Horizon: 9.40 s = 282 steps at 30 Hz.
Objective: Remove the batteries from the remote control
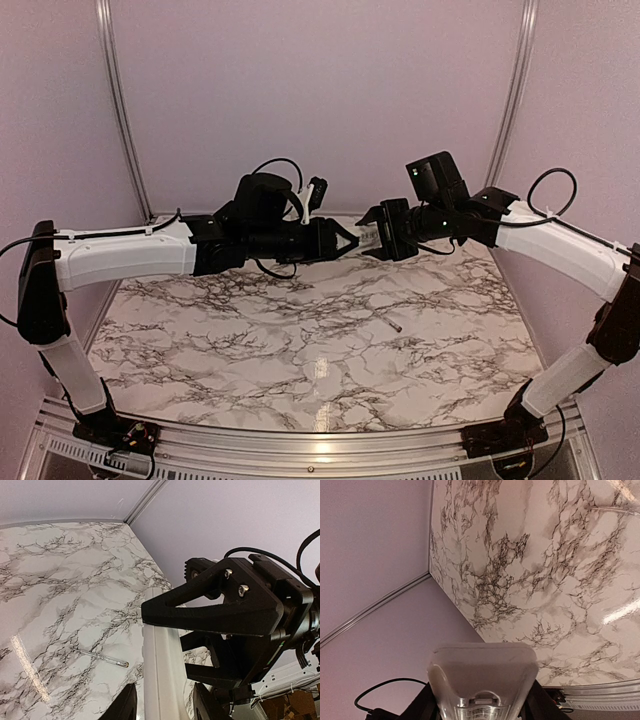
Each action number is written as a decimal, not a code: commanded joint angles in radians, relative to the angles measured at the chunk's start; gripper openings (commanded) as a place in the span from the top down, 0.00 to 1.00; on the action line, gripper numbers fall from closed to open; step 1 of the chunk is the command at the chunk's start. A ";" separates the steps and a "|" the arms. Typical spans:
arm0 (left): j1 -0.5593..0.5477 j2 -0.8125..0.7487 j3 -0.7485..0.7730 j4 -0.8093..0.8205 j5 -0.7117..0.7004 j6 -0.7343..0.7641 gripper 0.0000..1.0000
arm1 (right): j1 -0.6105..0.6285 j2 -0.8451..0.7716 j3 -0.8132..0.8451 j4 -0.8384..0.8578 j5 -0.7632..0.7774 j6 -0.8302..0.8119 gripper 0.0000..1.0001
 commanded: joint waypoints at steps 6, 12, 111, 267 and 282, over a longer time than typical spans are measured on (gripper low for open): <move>-0.006 -0.012 0.011 -0.011 0.004 0.007 0.64 | -0.007 -0.034 -0.011 0.034 0.000 0.013 1.00; -0.006 -0.013 0.006 -0.012 0.010 0.005 0.63 | -0.008 -0.034 -0.014 0.043 -0.002 0.014 1.00; 0.136 -0.136 -0.109 0.256 0.717 -0.214 1.00 | -0.033 -0.235 -0.210 0.443 -0.736 -1.142 0.61; 0.145 -0.143 -0.134 0.059 0.273 -0.226 1.00 | -0.026 -0.386 -0.083 -0.003 -0.016 -1.186 0.02; 0.132 -0.079 -0.056 0.036 0.252 -0.256 1.00 | 0.039 -0.266 -0.006 -0.058 -0.080 -1.208 0.05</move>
